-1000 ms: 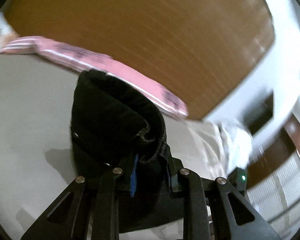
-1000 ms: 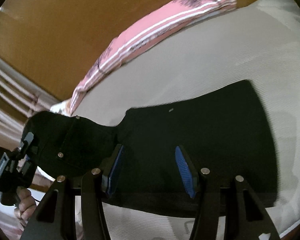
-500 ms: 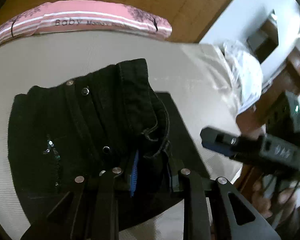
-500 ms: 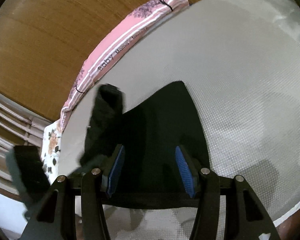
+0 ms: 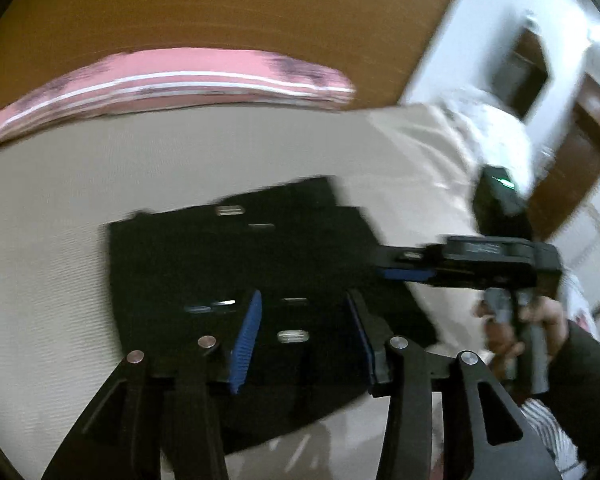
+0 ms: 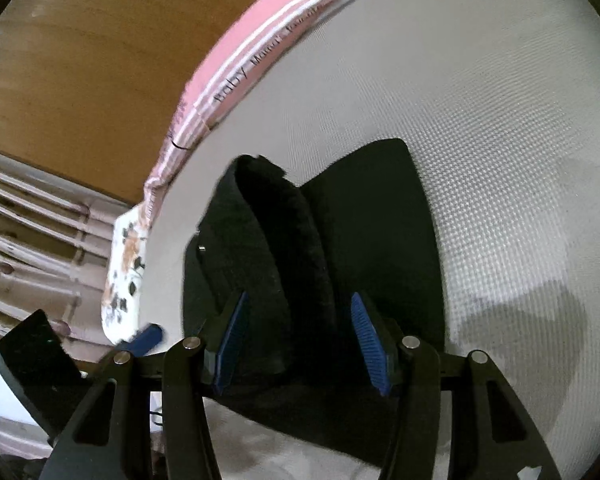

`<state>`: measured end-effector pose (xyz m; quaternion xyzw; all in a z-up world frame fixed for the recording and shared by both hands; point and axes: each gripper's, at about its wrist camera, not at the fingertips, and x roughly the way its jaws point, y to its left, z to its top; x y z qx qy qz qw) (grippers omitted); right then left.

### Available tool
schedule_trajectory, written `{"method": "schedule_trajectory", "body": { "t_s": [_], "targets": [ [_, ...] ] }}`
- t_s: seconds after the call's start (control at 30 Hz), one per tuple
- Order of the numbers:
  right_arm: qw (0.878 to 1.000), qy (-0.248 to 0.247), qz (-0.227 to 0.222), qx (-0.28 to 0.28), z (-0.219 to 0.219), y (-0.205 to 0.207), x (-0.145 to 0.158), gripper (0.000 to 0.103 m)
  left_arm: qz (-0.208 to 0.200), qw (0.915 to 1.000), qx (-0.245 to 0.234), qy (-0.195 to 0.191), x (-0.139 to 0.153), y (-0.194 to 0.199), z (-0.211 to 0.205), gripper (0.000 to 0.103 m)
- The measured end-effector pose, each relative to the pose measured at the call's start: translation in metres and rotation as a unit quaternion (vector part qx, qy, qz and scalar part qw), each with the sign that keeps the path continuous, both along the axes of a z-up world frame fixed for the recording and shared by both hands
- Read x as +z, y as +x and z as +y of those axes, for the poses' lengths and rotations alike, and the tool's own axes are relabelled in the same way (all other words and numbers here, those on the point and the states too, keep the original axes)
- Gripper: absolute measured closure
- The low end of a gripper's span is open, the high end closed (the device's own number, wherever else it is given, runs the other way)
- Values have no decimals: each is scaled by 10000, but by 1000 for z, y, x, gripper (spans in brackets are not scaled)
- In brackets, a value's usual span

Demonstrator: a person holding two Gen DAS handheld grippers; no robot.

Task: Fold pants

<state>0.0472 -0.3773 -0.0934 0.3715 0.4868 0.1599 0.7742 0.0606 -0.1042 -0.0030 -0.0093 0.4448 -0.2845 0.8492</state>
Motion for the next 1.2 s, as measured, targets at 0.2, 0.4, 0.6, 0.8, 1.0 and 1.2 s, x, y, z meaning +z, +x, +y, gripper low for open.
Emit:
{"method": "schedule_trajectory", "body": {
  "t_s": [0.2, 0.4, 0.6, 0.8, 1.0, 1.2],
  "targets": [
    [9991, 1, -18, 415, 5, 20, -9, 52, 471, 9914, 1186, 298, -30, 29, 67, 58],
    [9963, 207, -204, 810, 19, 41, -17, 52, 858, 9788, 1803, 463, -59, 41, 102, 58],
    [9938, 376, -185, 1032, 43, 52, -23, 77, 1209, 9694, 2116, 298, -70, 40, 123, 58],
    [9967, -3, -467, 670, 53, 29, 28, 90, 1116, 9735, 1989, 179, -63, 38, 125, 58],
    [9941, -520, -868, 401, 48, 5, 82, 91, 1001, 9796, 1743, -66, -50, 40, 113, 58],
    [9952, -750, -573, -267, 0, -2, 69, 91, 902, 9865, 1363, -101, -43, 41, 88, 58]
  ]
}}
